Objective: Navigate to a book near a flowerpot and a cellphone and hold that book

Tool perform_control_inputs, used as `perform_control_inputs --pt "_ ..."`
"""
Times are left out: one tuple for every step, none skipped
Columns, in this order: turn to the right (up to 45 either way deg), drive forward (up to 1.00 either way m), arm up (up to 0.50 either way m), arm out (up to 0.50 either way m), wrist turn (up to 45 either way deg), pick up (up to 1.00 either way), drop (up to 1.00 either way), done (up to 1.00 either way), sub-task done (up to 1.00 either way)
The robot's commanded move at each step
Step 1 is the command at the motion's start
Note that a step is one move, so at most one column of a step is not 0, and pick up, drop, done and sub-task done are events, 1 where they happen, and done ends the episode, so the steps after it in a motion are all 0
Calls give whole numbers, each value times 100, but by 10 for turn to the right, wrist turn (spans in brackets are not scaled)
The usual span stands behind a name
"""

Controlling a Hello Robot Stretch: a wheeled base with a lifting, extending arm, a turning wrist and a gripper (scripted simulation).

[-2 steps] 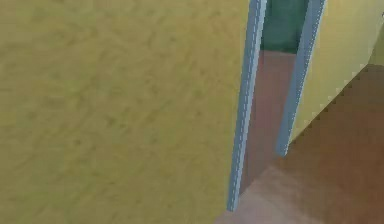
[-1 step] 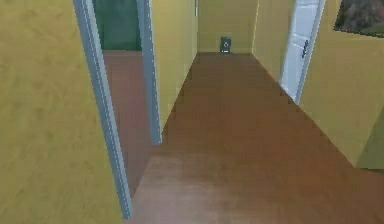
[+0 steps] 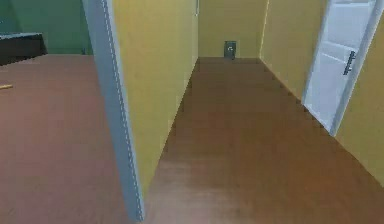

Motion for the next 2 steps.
perform_control_inputs --pt "0 65 0 0 0 0 0 0 0" --pt "-450 0 0 0 0 0 0 0 0"
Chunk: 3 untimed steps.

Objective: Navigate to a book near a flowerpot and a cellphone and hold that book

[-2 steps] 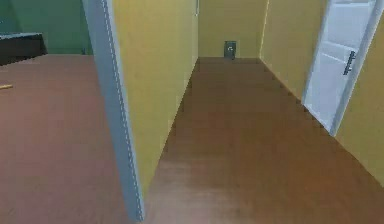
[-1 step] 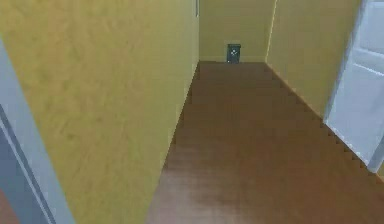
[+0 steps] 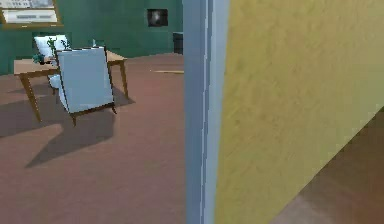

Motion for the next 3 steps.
perform_control_inputs --pt "-240 0 0 0 0 0 0 0 0" --pt "0 90 0 0 0 0 0 0 0" --pt "300 0 0 0 0 0 0 0 0"
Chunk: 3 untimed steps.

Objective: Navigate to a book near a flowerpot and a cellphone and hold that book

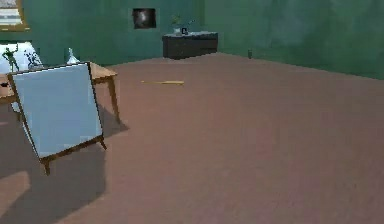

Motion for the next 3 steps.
perform_control_inputs --pt "0 100 0 0 0 0 0 0 0" --pt "30 0 0 0 0 0 0 0 0" --pt "0 100 0 0 0 0 0 0 0"
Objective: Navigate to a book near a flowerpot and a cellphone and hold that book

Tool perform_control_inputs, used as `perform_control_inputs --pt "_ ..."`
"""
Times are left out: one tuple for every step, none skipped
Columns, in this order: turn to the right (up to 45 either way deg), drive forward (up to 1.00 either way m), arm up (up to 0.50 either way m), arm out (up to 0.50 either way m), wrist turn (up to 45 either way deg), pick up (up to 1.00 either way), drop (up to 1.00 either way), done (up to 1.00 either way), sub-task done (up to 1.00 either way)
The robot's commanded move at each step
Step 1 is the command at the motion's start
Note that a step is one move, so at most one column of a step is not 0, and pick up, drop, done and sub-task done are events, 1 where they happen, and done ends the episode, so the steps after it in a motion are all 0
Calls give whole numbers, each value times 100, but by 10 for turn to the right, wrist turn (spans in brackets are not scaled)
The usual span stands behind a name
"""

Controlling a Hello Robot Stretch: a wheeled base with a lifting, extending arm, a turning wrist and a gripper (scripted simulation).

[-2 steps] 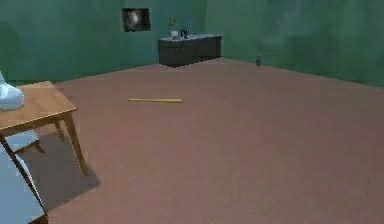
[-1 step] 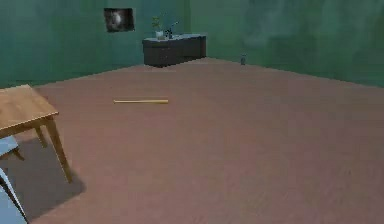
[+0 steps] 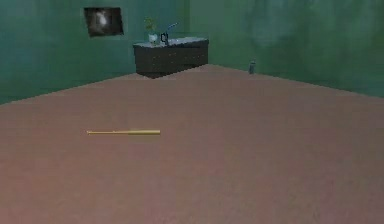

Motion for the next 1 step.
perform_control_inputs --pt "0 100 0 0 0 0 0 0 0"
